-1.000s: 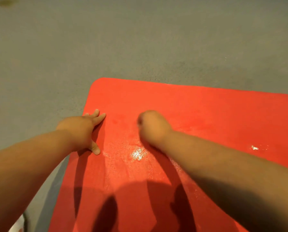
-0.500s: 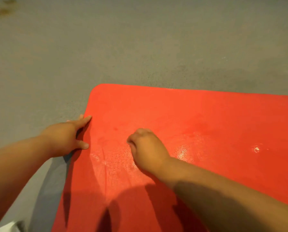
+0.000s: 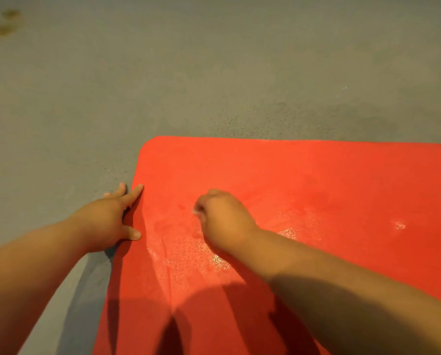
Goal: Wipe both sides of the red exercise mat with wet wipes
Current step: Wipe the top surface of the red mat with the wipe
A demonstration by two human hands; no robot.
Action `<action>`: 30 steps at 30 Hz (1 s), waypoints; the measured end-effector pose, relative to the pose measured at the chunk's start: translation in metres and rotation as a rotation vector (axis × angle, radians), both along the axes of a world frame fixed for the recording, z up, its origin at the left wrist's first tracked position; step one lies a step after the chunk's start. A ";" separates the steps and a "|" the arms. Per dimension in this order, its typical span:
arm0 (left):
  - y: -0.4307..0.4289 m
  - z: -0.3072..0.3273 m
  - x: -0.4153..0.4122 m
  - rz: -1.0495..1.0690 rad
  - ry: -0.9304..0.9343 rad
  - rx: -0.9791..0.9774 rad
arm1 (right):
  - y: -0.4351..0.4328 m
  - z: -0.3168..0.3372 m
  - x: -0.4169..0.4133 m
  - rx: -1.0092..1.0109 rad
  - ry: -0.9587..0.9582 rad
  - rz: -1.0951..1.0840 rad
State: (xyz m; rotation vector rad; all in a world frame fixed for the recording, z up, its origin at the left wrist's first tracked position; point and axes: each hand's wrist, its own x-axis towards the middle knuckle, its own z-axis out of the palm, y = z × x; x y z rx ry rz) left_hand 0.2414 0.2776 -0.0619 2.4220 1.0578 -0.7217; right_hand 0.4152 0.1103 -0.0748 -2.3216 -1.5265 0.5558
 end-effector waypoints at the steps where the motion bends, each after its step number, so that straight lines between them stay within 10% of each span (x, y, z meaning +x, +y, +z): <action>1: 0.000 -0.001 0.000 0.002 -0.007 0.002 | 0.003 -0.001 0.002 0.013 0.009 0.083; 9: 0.007 0.003 0.014 -0.033 0.110 -0.009 | -0.010 0.001 0.157 -0.075 -0.123 -0.683; 17: 0.010 0.009 0.025 -0.072 0.178 0.059 | 0.023 -0.002 0.032 0.006 -0.065 0.253; 24: 0.010 0.010 0.026 -0.043 0.190 0.049 | -0.009 0.004 0.176 -0.038 -0.115 -0.703; 30: 0.013 0.009 0.025 -0.022 0.187 0.026 | 0.025 -0.010 0.049 0.063 -0.082 0.097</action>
